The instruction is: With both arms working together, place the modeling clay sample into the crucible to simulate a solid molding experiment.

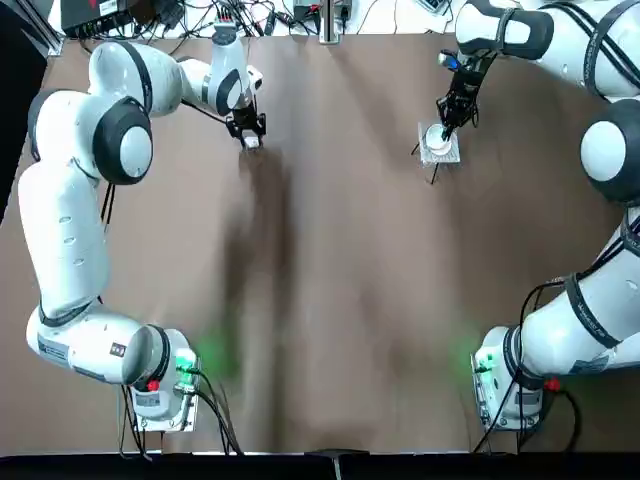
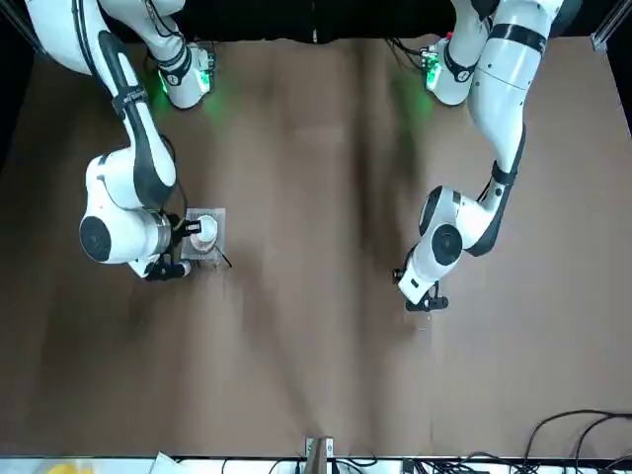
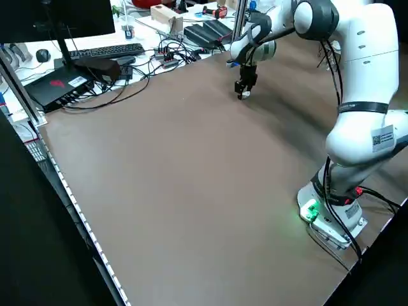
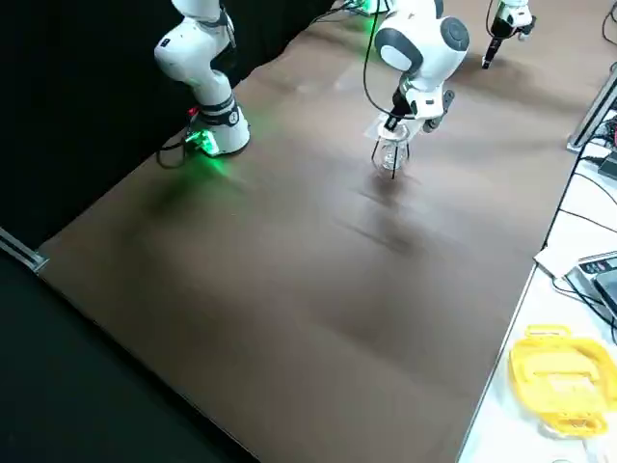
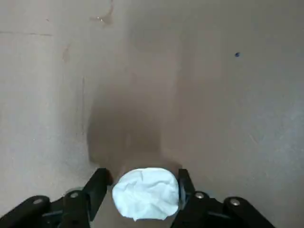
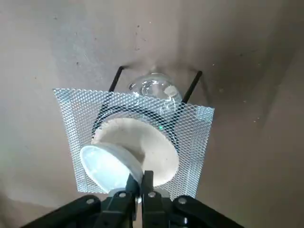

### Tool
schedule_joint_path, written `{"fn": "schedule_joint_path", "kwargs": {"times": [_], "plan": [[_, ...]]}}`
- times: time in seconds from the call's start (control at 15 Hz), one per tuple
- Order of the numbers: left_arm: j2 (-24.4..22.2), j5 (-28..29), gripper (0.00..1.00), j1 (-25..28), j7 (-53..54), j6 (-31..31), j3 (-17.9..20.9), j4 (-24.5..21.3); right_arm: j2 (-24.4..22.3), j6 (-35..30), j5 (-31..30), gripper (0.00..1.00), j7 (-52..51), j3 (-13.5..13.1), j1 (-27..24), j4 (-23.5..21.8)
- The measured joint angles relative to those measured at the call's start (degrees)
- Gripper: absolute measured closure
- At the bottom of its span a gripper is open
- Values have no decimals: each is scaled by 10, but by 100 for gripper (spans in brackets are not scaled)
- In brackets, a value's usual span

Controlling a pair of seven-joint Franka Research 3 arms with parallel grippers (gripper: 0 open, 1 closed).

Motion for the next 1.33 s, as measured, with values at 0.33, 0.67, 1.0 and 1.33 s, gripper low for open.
{"fn": "schedule_joint_path", "kwargs": {"times": [0.33,0.67,1.0,1.33], "plan": [[0,0,38,0,-5,0,0,0,0,-1,0,94,0,0,1,2],[1,0,40,0,-13,-1,-1,0,-1,-49,2,94,29,2,9,65],[0,0,47,-1,-30,-2,-2,1,-1,-53,97,94,42,4,44,98],[0,-9,64,0,-33,-3,-4,3,0,-26,135,94,135,5,104,103]]}}
